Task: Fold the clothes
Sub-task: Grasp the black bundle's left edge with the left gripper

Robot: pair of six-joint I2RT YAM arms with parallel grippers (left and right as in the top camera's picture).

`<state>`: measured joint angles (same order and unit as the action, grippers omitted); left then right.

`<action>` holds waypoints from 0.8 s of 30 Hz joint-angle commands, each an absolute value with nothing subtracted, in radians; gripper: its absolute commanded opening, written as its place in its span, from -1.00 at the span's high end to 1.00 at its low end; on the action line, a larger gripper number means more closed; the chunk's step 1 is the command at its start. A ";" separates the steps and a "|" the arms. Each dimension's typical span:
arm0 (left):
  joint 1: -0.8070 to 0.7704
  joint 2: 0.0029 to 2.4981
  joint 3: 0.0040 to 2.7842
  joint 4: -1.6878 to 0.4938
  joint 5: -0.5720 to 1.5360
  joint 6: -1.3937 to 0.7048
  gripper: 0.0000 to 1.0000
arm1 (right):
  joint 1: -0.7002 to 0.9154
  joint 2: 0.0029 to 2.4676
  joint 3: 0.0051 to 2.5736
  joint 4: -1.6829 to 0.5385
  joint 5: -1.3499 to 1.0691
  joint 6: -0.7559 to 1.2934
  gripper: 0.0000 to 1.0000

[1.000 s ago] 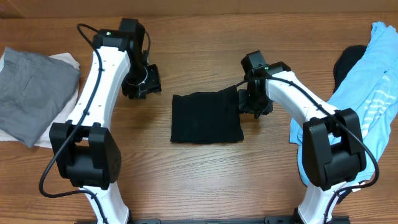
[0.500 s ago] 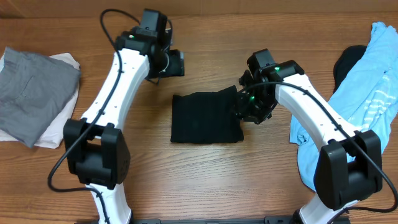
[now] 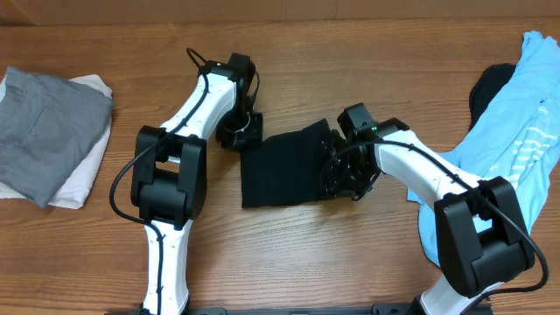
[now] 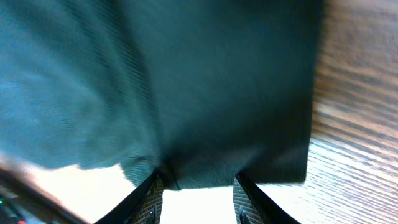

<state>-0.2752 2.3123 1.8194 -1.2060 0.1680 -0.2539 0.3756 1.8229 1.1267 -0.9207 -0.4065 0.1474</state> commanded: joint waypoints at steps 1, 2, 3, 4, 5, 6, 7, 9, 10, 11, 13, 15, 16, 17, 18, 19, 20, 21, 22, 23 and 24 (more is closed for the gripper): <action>-0.280 2.347 1.807 -1.349 0.054 -0.239 0.18 | 0.380 1.842 1.100 -0.901 -0.239 0.115 0.19; -0.280 2.347 1.807 -1.403 0.041 -0.244 0.22 | 0.378 1.851 1.100 -0.885 -0.209 0.115 0.19; -0.280 2.347 1.807 -1.448 0.041 -0.247 0.22 | 0.375 1.858 1.100 -0.862 -0.171 0.115 0.19; -0.280 2.347 1.807 -1.472 0.041 -0.247 0.21 | 0.372 1.861 1.100 -0.849 -0.152 0.115 0.19; -0.281 2.347 1.807 -1.516 0.040 -0.247 0.21 | 0.364 1.863 1.100 -0.808 -0.107 0.115 0.19; -0.281 2.347 1.807 -1.539 0.040 -0.247 0.21 | 0.358 1.863 1.100 -0.780 -0.094 0.115 0.19; -0.281 2.347 1.807 -1.565 0.040 -0.247 0.21 | 0.350 1.863 1.101 -0.735 -0.084 0.115 0.19; -0.281 2.347 1.807 -1.593 0.039 -0.248 0.21 | 0.334 1.863 1.101 -0.682 -0.073 0.104 0.19; -0.281 2.347 1.807 -1.605 0.033 -0.259 0.23 | 0.318 1.863 1.101 -0.649 -0.051 0.103 0.19; -0.280 2.347 1.807 -1.611 0.021 -0.270 0.24 | 0.309 1.863 1.101 -0.636 -0.040 0.102 0.19; -0.279 2.344 1.808 -1.611 -0.012 -0.304 0.28 | 0.283 1.863 1.101 -0.628 -0.014 0.103 0.19; -0.279 2.333 1.810 -1.599 -0.011 -0.304 0.31 | 0.264 1.863 1.101 -0.643 -0.012 0.103 0.06; -0.279 2.318 1.810 -1.584 -0.008 -0.305 0.32 | 0.259 1.863 1.101 -0.652 -0.011 0.103 -0.06; -0.279 2.283 1.810 -1.544 0.014 -0.303 0.32 | 0.251 1.863 1.101 -0.669 -0.012 0.104 -0.15; -0.279 2.263 1.810 -1.519 0.028 -0.298 0.31 | 0.250 1.863 1.101 -0.676 -0.012 0.104 -0.18; -0.279 2.236 1.810 -1.479 0.053 -0.284 0.28 | 0.249 1.863 1.101 -0.683 -0.012 0.104 -0.24; -0.279 2.202 1.810 -1.422 0.093 -0.265 0.20 | 0.249 1.863 1.101 -0.686 -0.012 0.105 -0.28; -0.279 2.175 1.810 -1.372 0.129 -0.248 0.04 | 0.249 1.863 1.101 -0.689 -0.013 0.106 -0.34; -0.279 2.140 1.810 -1.295 0.182 -0.209 -0.19 | 0.249 1.863 1.101 -0.690 -0.013 0.108 -0.38; -0.279 2.121 1.810 -1.250 0.215 -0.185 -0.36 | 0.249 1.863 1.101 -0.691 -0.013 0.108 -0.41; -0.279 2.103 1.810 -1.202 0.256 -0.168 -0.66 | 0.249 1.863 1.101 -0.694 -0.013 0.108 -0.43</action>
<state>-0.2752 2.2269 1.7992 -1.2850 0.1040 -0.2485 0.2508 1.8561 1.1053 -0.6830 -0.0280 0.1043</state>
